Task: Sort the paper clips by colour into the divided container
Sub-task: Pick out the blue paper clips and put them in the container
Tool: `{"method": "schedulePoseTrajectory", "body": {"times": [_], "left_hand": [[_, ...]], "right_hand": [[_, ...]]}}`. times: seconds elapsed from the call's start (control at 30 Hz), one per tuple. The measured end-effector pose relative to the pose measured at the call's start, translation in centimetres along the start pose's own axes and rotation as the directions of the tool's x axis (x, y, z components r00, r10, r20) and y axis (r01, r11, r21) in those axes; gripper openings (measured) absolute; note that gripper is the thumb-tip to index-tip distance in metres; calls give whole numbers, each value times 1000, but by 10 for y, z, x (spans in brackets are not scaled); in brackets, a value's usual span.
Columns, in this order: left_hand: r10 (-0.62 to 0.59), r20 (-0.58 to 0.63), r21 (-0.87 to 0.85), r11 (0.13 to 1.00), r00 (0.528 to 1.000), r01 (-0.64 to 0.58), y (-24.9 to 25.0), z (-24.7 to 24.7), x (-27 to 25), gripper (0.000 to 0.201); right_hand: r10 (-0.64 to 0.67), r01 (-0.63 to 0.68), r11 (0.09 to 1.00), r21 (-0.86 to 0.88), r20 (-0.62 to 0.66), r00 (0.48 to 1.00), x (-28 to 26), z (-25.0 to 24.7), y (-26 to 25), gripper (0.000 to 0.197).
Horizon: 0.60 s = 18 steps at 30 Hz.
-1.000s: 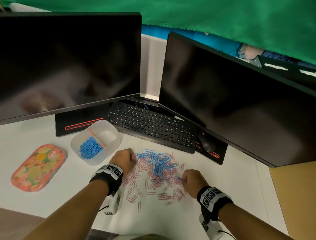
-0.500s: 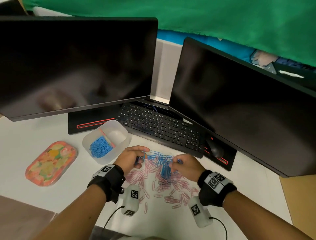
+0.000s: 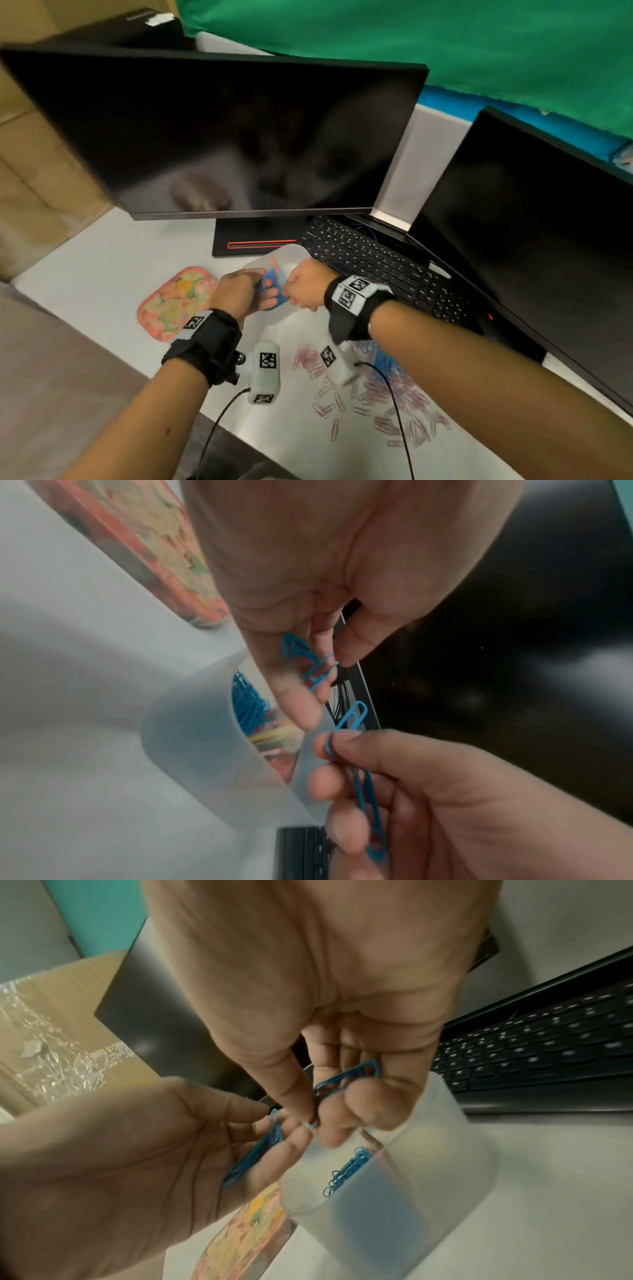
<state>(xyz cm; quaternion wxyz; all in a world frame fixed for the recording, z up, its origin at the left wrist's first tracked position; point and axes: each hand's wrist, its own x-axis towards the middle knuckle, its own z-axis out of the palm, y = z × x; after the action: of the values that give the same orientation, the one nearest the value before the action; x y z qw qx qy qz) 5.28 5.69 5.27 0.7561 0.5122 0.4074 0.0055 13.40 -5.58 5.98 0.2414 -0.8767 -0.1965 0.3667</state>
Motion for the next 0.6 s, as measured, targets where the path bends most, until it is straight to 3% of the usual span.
{"method": "schedulePoseTrajectory", "body": {"times": [0.13, 0.3, 0.47, 0.6], "left_hand": [[-42, -61, 37, 998, 997, 45, 9, -8, 15, 26], [-15, -76, 113, 993, 997, 23, 10, -10, 23, 40], [32, -102, 176, 984, 994, -14, 9, -4, 19, 36], [70, 3, 274, 959, 998, -68, 7, 17, 5, 20]], "right_hand": [[4, -4, 1000, -15, 24, 1000, 21, 2, -19, 16], [-20, 21, 995, 95, -10, 1000, 26, -3, -22, 29], [-19, 19, 999, 26, -6, 1000, 15, -19, 2, 30], [73, -49, 977, 208, -109, 991, -8, -33, 46, 24]]}}
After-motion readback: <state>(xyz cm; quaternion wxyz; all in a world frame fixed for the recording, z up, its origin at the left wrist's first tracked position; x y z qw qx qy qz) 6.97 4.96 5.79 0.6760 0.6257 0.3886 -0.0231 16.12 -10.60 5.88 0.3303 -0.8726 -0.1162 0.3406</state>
